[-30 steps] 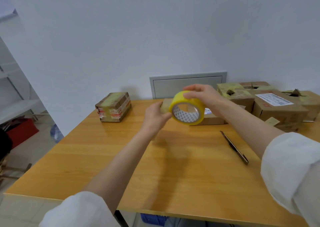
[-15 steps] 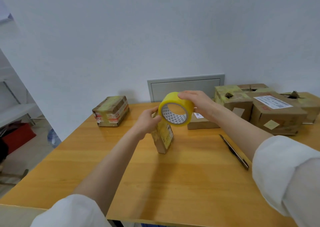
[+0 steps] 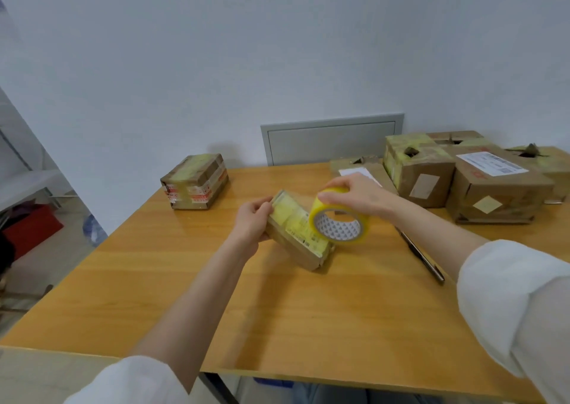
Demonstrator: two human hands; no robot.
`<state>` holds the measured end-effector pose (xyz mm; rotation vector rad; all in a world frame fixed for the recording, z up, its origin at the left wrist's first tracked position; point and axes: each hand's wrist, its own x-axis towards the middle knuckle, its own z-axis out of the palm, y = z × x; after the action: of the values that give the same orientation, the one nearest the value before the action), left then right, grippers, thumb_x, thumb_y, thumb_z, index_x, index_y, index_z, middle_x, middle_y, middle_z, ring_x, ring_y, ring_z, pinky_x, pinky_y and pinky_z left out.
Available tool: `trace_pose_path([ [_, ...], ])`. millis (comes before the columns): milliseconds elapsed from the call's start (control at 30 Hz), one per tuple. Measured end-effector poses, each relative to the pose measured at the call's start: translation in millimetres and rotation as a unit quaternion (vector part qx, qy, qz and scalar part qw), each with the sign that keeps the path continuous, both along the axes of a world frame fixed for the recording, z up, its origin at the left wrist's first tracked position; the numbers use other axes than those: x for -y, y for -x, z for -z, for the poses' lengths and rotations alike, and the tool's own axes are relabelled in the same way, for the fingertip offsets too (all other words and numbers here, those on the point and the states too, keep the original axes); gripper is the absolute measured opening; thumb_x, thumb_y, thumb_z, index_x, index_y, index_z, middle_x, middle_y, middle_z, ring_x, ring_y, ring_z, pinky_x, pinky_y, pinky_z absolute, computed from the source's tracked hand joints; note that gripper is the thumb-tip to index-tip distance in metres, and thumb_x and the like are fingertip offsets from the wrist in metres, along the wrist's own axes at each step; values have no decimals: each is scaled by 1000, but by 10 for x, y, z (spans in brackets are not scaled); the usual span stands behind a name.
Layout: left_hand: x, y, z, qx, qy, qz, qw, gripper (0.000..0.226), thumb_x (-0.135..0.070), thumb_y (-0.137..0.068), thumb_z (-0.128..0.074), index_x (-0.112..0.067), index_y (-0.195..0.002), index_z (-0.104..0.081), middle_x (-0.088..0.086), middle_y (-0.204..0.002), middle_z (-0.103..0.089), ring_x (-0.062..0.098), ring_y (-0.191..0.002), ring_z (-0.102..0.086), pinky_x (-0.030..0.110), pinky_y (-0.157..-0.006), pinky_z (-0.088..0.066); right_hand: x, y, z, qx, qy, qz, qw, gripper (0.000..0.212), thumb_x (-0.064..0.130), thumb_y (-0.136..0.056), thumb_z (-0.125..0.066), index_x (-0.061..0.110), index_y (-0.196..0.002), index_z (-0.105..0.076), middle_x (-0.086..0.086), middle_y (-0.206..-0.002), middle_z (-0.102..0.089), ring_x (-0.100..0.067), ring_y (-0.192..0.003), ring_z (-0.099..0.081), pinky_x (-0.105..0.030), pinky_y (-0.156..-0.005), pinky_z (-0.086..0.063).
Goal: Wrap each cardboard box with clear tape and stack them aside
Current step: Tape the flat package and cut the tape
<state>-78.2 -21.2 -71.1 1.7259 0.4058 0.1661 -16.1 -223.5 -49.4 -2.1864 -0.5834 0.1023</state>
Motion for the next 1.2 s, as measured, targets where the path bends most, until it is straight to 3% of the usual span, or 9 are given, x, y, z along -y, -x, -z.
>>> trace_pose_path([
  [167, 126, -103, 11, 23, 27, -37, 999, 36, -17, -101, -39, -13, -134, -52, 0, -93, -57, 17, -85, -54, 42, -84, -51, 78, 22, -23, -19, -43, 15, 999, 34, 39, -89, -64, 22, -118, -67, 7, -115, -57, -13, -111, -53, -29, -92, -44],
  [333, 188, -151, -27, 1, 39, -18, 999, 40, -18, -100, -39, -19, -139, -46, 1, -100, -56, 17, -87, -56, 39, -80, -53, 172, 9, -25, -33, -55, 39, 997, 33, 31, -92, -62, 18, -123, -64, 5, -112, -55, -9, -94, -54, -18, -71, -42],
  [467, 231, -179, -202, -36, -82, 37, 995, 36, -24, -97, -42, -18, -132, -49, 8, -112, -56, 23, -91, -57, 33, -65, -54, 182, 9, -20, -20, -31, 30, 999, 33, 31, -89, -66, 17, -118, -68, 5, -107, -60, -6, -93, -56, -18, -74, -43],
  [667, 255, -268, -299, -85, -243, 61, 964, 48, -44, -98, -42, 0, -111, -56, 18, -106, -61, 35, -95, -63, 45, -71, -59, 114, 55, -94, -1, 16, 2, 1000, 31, 36, -87, -66, 20, -114, -69, 8, -102, -61, -11, -100, -57, -24, -82, -46],
  [767, 149, -253, -246, -107, -214, 62, 969, 38, -35, -100, -44, 1, -106, -55, 18, -105, -61, 33, -95, -63, 42, -75, -58, 212, 38, -40, -41, -25, 7, 999, 40, 39, -88, -65, 18, -122, -65, 6, -112, -60, -12, -105, -57, -23, -83, -42],
  [867, 99, -239, -186, -116, -154, 46, 980, 33, -32, -100, -39, -3, -105, -54, 17, -103, -58, 33, -92, -61, 46, -81, -54, 247, 70, 24, -86, -78, 7, 993, 36, 28, -93, -60, 16, -127, -60, 7, -115, -53, -12, -107, -50, -22, -82, -38],
  [933, 134, -234, -166, -104, -136, 23, 985, 36, -36, -101, -35, -4, -107, -52, 17, -107, -56, 36, -100, -59, 45, -78, -53, 194, 66, 39, -74, -83, 10, 994, 29, 24, -92, -60, 17, -120, -64, 5, -110, -58, -12, -101, -53, -23, -78, -42],
  [1033, 136, -224, -134, -76, -144, -1, 987, 42, -43, -101, -36, -5, -88, -49, 13, -97, -53, 30, -94, -57, 42, -80, -50, 122, 57, -6, -61, -84, 7, 995, 19, 25, -93, -59, 22, -110, -67, 11, -99, -60, -9, -94, -56, -24, -79, -45],
  [1200, 9, -222, 48, -74, -89, -3, 993, 41, -46, -97, -45, -6, -94, -57, 16, -103, -63, 29, -91, -61, 36, -75, -46, 112, 25, -15, -53, -78, -8, 996, 21, 29, -94, -59, 24, -111, -69, 5, -107, -65, -12, -100, -61, -28, -87, -50],
])
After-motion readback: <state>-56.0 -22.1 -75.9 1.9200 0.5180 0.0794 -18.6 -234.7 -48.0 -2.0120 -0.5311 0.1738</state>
